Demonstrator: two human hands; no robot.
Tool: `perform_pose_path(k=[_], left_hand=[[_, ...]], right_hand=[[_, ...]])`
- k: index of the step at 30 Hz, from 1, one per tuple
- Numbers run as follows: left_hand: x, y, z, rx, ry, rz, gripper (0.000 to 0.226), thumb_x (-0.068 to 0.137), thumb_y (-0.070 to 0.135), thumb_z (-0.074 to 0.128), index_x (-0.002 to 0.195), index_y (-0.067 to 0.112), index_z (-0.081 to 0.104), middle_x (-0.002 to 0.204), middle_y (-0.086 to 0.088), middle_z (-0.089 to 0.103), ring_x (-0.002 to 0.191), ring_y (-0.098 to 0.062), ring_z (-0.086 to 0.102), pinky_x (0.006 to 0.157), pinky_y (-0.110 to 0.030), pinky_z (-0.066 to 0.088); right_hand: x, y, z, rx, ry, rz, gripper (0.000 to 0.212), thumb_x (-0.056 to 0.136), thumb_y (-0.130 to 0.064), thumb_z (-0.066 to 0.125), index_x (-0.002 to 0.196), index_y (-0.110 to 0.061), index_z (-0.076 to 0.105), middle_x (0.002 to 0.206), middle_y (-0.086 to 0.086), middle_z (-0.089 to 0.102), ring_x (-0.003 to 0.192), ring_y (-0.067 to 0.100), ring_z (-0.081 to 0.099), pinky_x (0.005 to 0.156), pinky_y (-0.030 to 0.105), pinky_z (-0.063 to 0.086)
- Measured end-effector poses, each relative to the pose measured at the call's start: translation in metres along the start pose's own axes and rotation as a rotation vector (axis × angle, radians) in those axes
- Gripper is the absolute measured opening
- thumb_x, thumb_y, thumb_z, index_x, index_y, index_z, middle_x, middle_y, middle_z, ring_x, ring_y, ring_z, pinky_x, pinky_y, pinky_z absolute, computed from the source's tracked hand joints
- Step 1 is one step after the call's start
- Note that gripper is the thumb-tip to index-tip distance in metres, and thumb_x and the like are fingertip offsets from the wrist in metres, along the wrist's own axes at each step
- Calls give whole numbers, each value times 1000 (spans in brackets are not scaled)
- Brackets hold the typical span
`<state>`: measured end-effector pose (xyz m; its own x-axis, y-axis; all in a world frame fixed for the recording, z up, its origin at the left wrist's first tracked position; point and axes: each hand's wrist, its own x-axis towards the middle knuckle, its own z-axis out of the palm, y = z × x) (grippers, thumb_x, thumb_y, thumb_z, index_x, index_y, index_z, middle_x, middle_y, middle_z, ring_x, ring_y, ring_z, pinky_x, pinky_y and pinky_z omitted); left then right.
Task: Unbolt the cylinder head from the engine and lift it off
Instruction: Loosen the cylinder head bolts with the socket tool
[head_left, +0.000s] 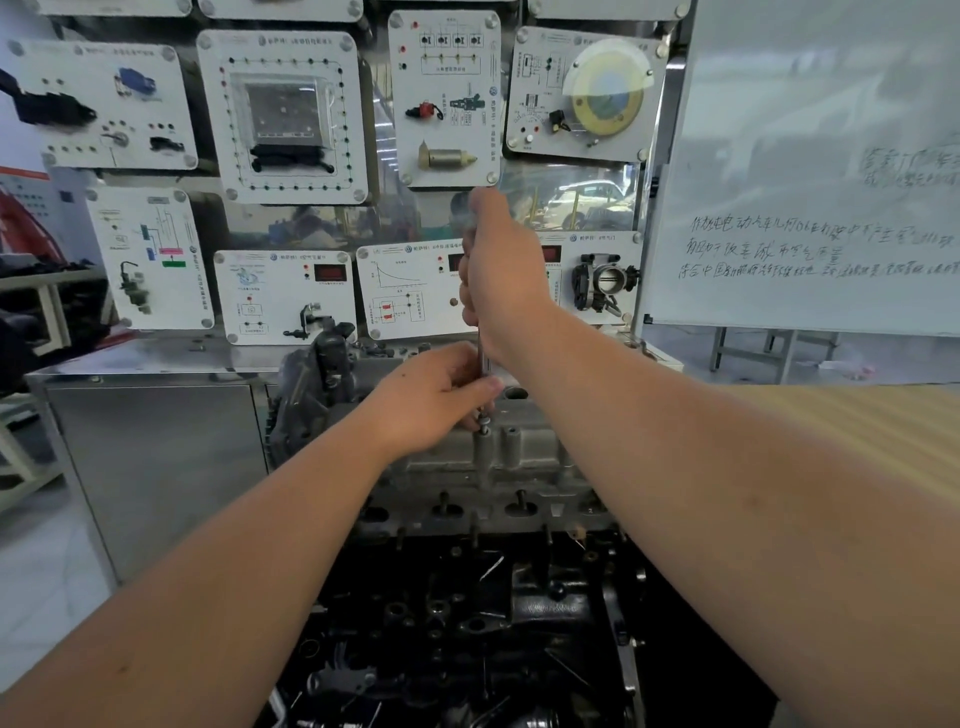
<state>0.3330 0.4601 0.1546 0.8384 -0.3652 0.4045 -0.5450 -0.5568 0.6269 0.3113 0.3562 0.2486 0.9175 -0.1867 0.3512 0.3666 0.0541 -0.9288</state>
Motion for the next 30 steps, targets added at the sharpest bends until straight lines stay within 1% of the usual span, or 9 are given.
perform_pose_path(k=[3, 5, 9, 12, 15, 19, 22, 26, 30], left_hand=[[-4, 9, 2, 146, 78, 1, 32, 81, 68, 52, 89, 38, 59, 83, 14, 70, 82, -11, 69, 85, -48, 57], [-3, 10, 2, 138, 92, -23, 37, 69, 71, 45, 76, 37, 55, 74, 11, 67, 80, -18, 67, 85, -50, 56], [-2, 4, -1, 120, 6, -23, 21, 90, 63, 51, 84, 46, 63, 77, 31, 68, 73, 5, 64, 82, -40, 56], [-2, -2, -4, -8, -51, -11, 14, 102, 39, 56, 102, 33, 68, 93, 20, 76, 87, -2, 73, 90, -45, 59], [-3, -1, -3, -55, -36, -18, 15, 100, 36, 61, 103, 23, 67, 92, 12, 77, 89, -12, 75, 90, -50, 59], [-2, 7, 0, 113, 37, -17, 30, 93, 58, 59, 97, 29, 64, 86, 10, 74, 80, -10, 74, 85, -48, 59], [-4, 13, 2, 154, 88, -31, 32, 77, 72, 52, 78, 40, 57, 76, 15, 68, 79, -13, 71, 84, -48, 58], [-4, 9, 2, 138, 39, -20, 13, 96, 55, 56, 86, 50, 63, 78, 28, 69, 81, -5, 70, 89, -46, 57], [-3, 1, -3, -64, -48, -15, 15, 104, 30, 56, 112, 27, 68, 96, 14, 77, 91, -7, 73, 93, -42, 59]], right_hand=[[-5, 3, 6, -106, 94, -110, 41, 103, -38, 41, 65, -22, 40, 63, -3, 42, 58, 17, 42, 56, 33, 40], [-6, 4, 11, -80, 122, -124, 43, 101, -33, 38, 59, -22, 35, 52, -6, 37, 54, 18, 35, 52, 35, 34], [-2, 3, 11, 59, 136, -66, 42, 97, -35, 37, 58, -23, 26, 44, -13, 20, 46, 12, 17, 51, 31, 18], [5, 3, 3, 105, -60, 37, 46, 98, -46, 40, 58, -24, 30, 53, -6, 24, 51, 16, 16, 50, 29, 16], [6, 4, -3, 120, -211, 41, 57, 97, -53, 46, 49, -27, 31, 51, -6, 24, 46, 16, 15, 46, 26, 15], [1, 2, 1, -12, -10, -31, 43, 98, -43, 45, 63, -21, 34, 57, -2, 30, 52, 17, 24, 53, 32, 24], [-3, 1, 8, 19, 66, -58, 42, 97, -35, 43, 59, -21, 30, 47, -9, 24, 46, 12, 21, 51, 30, 20], [-5, -1, 7, 108, 107, -31, 41, 96, -38, 40, 60, -22, 30, 40, -15, 22, 39, 9, 19, 51, 30, 21], [6, 1, -5, 191, -50, 58, 45, 97, -48, 42, 61, -23, 33, 51, -7, 27, 46, 14, 19, 48, 27, 21]])
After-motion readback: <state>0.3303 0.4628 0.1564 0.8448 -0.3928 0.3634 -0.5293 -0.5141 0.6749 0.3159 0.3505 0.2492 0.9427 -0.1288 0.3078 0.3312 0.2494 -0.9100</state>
